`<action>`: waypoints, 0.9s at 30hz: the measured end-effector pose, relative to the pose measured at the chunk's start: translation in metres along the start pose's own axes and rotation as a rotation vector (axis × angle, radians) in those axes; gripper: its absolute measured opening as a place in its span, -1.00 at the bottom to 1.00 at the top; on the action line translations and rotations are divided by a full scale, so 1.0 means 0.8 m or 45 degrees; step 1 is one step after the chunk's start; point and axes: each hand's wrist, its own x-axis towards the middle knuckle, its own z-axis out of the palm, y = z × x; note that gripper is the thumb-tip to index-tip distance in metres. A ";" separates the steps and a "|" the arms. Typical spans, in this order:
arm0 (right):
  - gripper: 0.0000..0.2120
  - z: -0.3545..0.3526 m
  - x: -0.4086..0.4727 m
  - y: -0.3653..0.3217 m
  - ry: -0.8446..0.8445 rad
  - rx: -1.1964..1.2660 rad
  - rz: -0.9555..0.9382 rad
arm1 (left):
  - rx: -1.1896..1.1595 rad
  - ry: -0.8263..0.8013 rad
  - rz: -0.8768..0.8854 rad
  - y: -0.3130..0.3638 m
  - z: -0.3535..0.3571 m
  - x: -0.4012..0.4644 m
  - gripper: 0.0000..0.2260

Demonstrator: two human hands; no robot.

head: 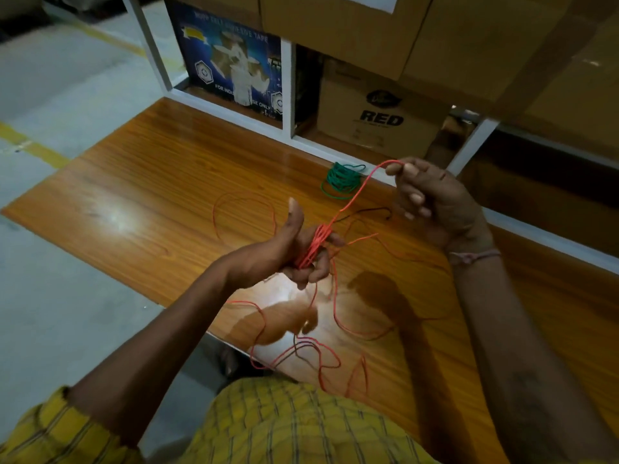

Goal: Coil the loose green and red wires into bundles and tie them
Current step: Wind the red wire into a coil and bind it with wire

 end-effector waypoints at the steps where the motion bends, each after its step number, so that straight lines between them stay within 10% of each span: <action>1: -0.74 -0.003 0.010 0.006 0.080 -0.024 0.016 | -0.062 -0.078 0.026 0.004 0.003 0.001 0.03; 6: -0.83 -0.009 0.037 0.067 0.399 -0.488 0.188 | -0.329 -0.195 0.213 0.024 0.007 0.008 0.14; 14: -0.71 0.050 -0.022 0.131 -0.028 -0.808 0.540 | -0.525 0.189 0.331 0.028 -0.015 0.021 0.06; 21: -0.81 0.065 -0.054 0.070 -0.601 -0.615 0.651 | 0.333 0.614 0.112 0.013 -0.030 0.037 0.10; 27: -0.72 0.014 -0.031 0.010 -0.384 -0.084 0.197 | 0.367 0.509 0.020 -0.006 -0.028 0.035 0.02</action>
